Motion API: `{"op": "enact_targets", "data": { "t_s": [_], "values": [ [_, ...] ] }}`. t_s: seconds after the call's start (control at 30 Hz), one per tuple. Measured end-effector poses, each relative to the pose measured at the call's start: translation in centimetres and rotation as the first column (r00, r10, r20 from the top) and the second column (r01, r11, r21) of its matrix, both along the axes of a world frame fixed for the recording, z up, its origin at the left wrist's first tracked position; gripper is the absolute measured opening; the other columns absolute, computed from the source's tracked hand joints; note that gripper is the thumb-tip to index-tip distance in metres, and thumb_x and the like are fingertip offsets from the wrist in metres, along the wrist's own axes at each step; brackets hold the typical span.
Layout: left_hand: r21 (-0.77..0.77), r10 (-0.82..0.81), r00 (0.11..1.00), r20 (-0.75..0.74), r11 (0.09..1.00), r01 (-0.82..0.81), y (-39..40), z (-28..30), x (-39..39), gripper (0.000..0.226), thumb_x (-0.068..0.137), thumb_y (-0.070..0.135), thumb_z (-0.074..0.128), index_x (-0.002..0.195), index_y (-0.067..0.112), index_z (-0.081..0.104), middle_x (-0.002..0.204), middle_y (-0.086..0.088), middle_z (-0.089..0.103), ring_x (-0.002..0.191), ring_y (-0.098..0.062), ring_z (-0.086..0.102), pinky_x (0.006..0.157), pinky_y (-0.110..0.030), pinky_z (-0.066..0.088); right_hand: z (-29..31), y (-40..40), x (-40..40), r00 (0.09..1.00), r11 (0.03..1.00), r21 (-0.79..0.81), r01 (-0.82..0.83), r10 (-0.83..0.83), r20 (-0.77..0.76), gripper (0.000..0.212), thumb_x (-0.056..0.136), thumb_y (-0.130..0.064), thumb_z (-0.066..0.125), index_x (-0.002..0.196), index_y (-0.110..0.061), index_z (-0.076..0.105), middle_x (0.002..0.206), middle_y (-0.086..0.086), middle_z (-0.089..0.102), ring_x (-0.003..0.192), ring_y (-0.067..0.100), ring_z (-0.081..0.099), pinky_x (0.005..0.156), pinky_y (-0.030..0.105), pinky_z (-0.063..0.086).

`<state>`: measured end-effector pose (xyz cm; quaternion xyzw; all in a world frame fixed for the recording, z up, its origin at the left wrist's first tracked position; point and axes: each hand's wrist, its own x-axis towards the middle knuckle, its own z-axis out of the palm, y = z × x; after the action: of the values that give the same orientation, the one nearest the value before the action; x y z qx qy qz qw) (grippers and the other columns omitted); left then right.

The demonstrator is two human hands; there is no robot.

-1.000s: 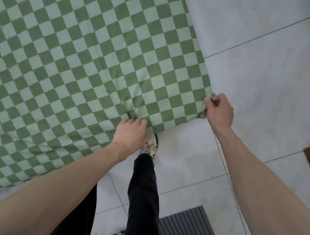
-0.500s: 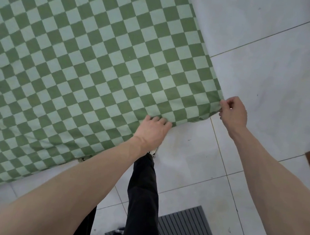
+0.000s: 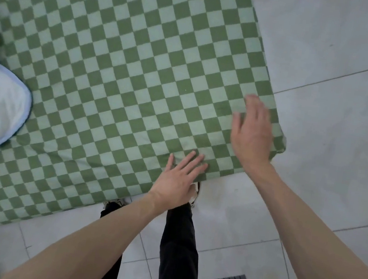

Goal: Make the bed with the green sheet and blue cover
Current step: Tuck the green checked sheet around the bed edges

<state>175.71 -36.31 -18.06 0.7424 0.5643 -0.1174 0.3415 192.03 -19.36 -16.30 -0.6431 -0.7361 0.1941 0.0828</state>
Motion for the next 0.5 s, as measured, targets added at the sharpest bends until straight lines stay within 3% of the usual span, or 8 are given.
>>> {"op": "enact_targets", "data": {
  "t_s": [0.07, 0.13, 0.2, 0.27, 0.33, 0.37, 0.43, 0.5],
  "values": [
    [0.133, 0.049, 0.995, 0.089, 0.989, -0.061, -0.8, 0.2, -1.9, 0.06, 0.096, 0.026, 0.046, 0.154, 0.019, 0.03, 0.165, -0.002, 0.024, 0.155, -0.021, 0.012, 0.123, -0.052, 0.022, 0.2, -1.5, -7.5, 0.918, 0.917, -0.042, -0.396, 0.396, -0.006, 0.057, 0.109, -0.042, 0.018, 0.158, -0.013, 0.018, 0.165, 0.007, 0.017, 0.154, 0.024, 0.015, 0.125, 0.044, 0.013],
    [0.219, 0.338, 0.94, 0.04, 0.915, -0.338, -2.0, 0.1, -3.7, 0.056, 0.097, 0.028, 0.049, 0.149, 0.012, 0.037, 0.157, -0.009, 0.039, 0.151, -0.027, 0.026, 0.121, -0.053, 0.026, -0.6, -3.4, -15.3, 0.748, 0.745, -0.087, -0.662, 0.663, -0.014, 0.061, 0.108, -0.046, 0.013, 0.159, -0.013, 0.005, 0.167, 0.006, 0.0, 0.155, 0.024, -0.002, 0.126, 0.045, 0.001],
    [0.178, 0.721, 0.683, -0.122, 0.692, -0.699, -1.9, -0.7, -5.3, 0.066, 0.102, 0.043, 0.033, 0.158, 0.013, 0.017, 0.166, -0.009, 0.016, 0.155, -0.025, 0.008, 0.125, -0.055, 0.01, -1.7, -4.3, -20.7, 0.585, 0.58, -0.14, -0.802, 0.811, 0.012, 0.065, 0.107, -0.049, 0.014, 0.16, -0.014, -0.001, 0.167, 0.005, -0.007, 0.154, 0.024, -0.011, 0.126, 0.047, -0.003],
    [0.147, 0.881, 0.409, -0.239, 0.449, -0.881, -1.3, -1.9, -6.4, 0.074, 0.1, 0.059, 0.014, 0.161, 0.022, -0.004, 0.169, -0.002, -0.009, 0.155, -0.021, -0.012, 0.123, -0.06, 0.001, -3.5, -3.1, -21.6, 0.482, 0.489, -0.167, -0.856, 0.872, 0.084, 0.069, 0.105, -0.055, 0.012, 0.16, -0.016, -0.001, 0.167, 0.004, -0.009, 0.154, 0.023, -0.013, 0.125, 0.048, -0.002],
    [0.169, 0.868, 0.407, -0.283, 0.463, -0.87, -0.4, -3.1, -6.6, 0.075, 0.099, 0.063, 0.01, 0.16, 0.023, -0.007, 0.168, -0.003, -0.016, 0.154, -0.024, -0.017, 0.119, -0.067, 0.001, -6.0, 0.0, -18.5, 0.549, 0.57, -0.105, -0.815, 0.817, 0.176, 0.072, 0.103, -0.06, 0.008, 0.161, -0.017, 0.001, 0.168, 0.004, -0.009, 0.154, 0.023, -0.013, 0.124, 0.05, 0.0],
    [0.186, 0.843, 0.447, -0.299, 0.511, -0.84, -0.2, -3.5, -6.4, 0.075, 0.101, 0.062, 0.013, 0.16, 0.02, -0.006, 0.168, -0.005, -0.016, 0.154, -0.025, -0.017, 0.118, -0.069, 0.002, -6.9, 1.9, -15.6, 0.657, 0.679, -0.078, -0.73, 0.728, 0.198, 0.074, 0.103, -0.063, 0.008, 0.161, -0.017, 0.002, 0.168, 0.004, -0.009, 0.154, 0.023, -0.012, 0.124, 0.051, 0.002],
    [0.212, 0.761, 0.568, -0.314, 0.639, -0.74, -0.5, -3.7, -5.6, 0.075, 0.104, 0.06, 0.019, 0.161, 0.018, -0.005, 0.168, -0.008, -0.013, 0.154, -0.028, -0.014, 0.118, -0.069, 0.001, -7.4, 5.1, -8.4, 0.889, 0.921, -0.105, -0.376, 0.39, 0.239, 0.078, 0.101, -0.066, 0.01, 0.161, -0.017, 0.0, 0.167, 0.003, -0.012, 0.155, 0.024, -0.01, 0.124, 0.052, -0.002],
    [0.187, 0.597, 0.759, -0.262, 0.803, -0.566, -1.2, -3.2, -4.3, 0.078, 0.102, 0.062, 0.023, 0.161, 0.019, -0.004, 0.168, -0.009, -0.012, 0.154, -0.03, -0.014, 0.12, -0.063, -0.003, -6.7, 6.6, -1.4, 0.971, 0.978, -0.191, 0.08, -0.033, 0.235, 0.081, 0.099, -0.069, 0.007, 0.161, -0.017, -0.002, 0.167, 0.004, -0.012, 0.155, 0.028, -0.006, 0.124, 0.051, -0.003]
  ]
}}
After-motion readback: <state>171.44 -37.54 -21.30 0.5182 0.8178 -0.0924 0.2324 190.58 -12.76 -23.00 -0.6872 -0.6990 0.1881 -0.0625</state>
